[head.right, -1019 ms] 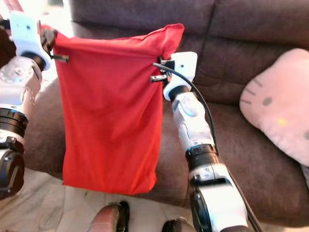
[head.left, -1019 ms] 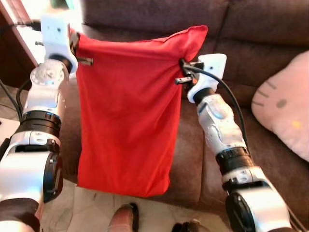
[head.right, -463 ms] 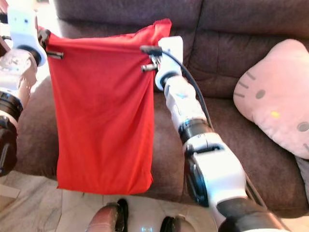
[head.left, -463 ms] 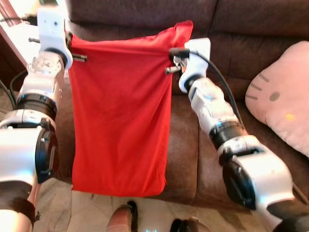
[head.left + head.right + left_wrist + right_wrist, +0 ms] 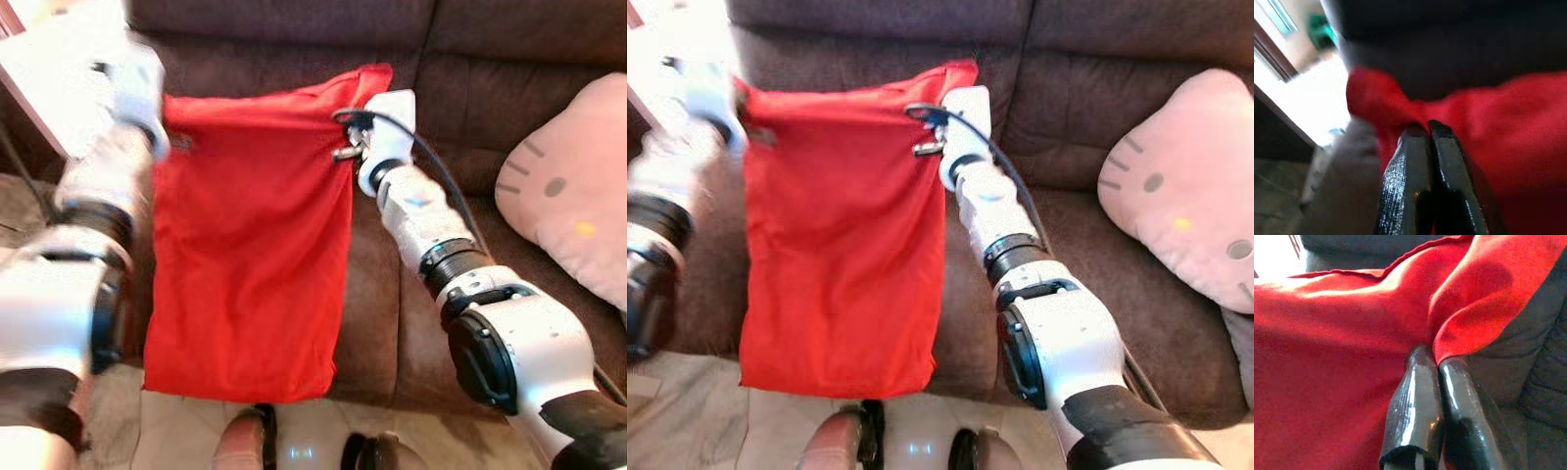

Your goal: Move the pillow to the sofa from floor

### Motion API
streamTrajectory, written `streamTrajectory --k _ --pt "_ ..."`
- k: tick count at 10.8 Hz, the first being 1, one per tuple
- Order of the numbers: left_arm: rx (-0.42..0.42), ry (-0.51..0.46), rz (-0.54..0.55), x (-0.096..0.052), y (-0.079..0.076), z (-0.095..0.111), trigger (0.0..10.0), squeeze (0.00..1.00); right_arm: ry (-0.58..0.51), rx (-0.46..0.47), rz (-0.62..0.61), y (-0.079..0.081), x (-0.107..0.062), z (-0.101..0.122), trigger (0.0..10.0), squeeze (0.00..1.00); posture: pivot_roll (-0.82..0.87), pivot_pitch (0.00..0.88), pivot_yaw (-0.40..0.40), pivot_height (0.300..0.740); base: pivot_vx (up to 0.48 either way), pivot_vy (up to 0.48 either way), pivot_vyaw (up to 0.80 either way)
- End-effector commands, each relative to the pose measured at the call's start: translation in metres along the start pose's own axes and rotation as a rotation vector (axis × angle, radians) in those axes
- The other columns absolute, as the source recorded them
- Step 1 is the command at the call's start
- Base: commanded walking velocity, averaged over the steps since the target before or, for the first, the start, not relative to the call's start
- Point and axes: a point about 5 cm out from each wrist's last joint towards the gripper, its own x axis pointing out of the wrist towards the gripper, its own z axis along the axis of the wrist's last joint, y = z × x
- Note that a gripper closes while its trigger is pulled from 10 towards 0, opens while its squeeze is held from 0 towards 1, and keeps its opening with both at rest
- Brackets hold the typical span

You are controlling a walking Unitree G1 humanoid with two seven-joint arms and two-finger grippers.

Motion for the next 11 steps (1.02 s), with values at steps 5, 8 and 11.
streamTrajectory --k 5,8,11 --pt "-0.027 0.193 -0.032 -0.012 -0.024 -0.059 10.0 0.00 0.127 -0.011 0.080 0.026 -0.009 -0.051 10.0 0.00 0.17 0.345 -0.049 0.703 0.000 0.000 0.00" --pt "-0.098 0.096 0.032 -0.006 -0.012 -0.036 10.0 0.00 0.085 0.001 0.067 0.021 -0.006 -0.038 10.0 0.00 0.17 0.321 -0.047 0.703 0.000 0.000 0.00" --pt "-0.122 0.041 0.132 -0.001 0.019 -0.004 10.0 0.00 -0.025 -0.086 0.078 0.022 0.006 0.017 10.0 0.00 0.18 0.283 -0.048 0.703 0.000 0.000 0.00"
